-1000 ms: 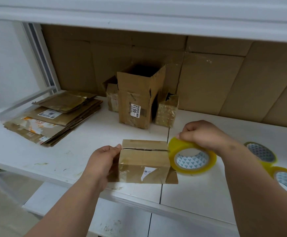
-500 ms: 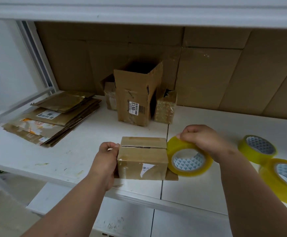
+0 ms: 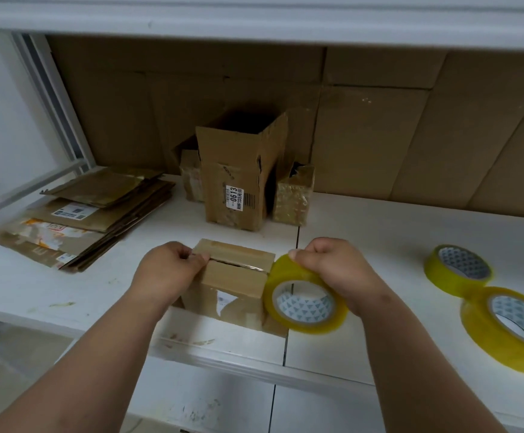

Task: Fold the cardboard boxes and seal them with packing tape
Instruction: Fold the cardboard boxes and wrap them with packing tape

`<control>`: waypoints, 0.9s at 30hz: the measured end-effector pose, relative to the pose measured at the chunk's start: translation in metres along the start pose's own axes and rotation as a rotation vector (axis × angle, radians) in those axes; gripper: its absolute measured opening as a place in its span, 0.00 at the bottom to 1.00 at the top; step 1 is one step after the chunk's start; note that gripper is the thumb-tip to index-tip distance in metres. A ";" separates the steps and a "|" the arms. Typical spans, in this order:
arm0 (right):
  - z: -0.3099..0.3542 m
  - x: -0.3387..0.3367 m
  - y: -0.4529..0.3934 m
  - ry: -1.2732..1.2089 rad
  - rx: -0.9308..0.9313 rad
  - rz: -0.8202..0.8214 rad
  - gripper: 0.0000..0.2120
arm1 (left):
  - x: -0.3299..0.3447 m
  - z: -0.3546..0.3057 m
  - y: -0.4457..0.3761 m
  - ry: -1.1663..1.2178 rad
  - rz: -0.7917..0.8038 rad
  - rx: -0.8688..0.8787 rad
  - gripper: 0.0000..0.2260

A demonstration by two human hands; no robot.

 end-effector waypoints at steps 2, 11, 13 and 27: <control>-0.003 0.004 0.003 -0.008 0.002 -0.027 0.17 | -0.003 -0.008 -0.003 -0.073 -0.070 0.117 0.17; -0.013 0.005 0.005 -0.023 -0.009 -0.029 0.15 | 0.038 -0.022 0.021 -0.658 0.225 0.551 0.40; -0.013 0.004 0.006 -0.020 -0.023 -0.026 0.15 | 0.036 -0.025 0.025 -0.739 0.311 0.561 0.42; -0.029 -0.011 0.008 -0.277 0.047 0.162 0.08 | 0.057 -0.043 0.033 -0.769 0.368 0.777 0.52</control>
Point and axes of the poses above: each hand's wrist, its own y-axis away from the middle knuckle, its own x-axis out of the palm, z = x × y, the point moved 6 cm from there along -y, towards the middle knuckle, and after that the axes turned 9 degrees about -z, right-handed, at the moved point
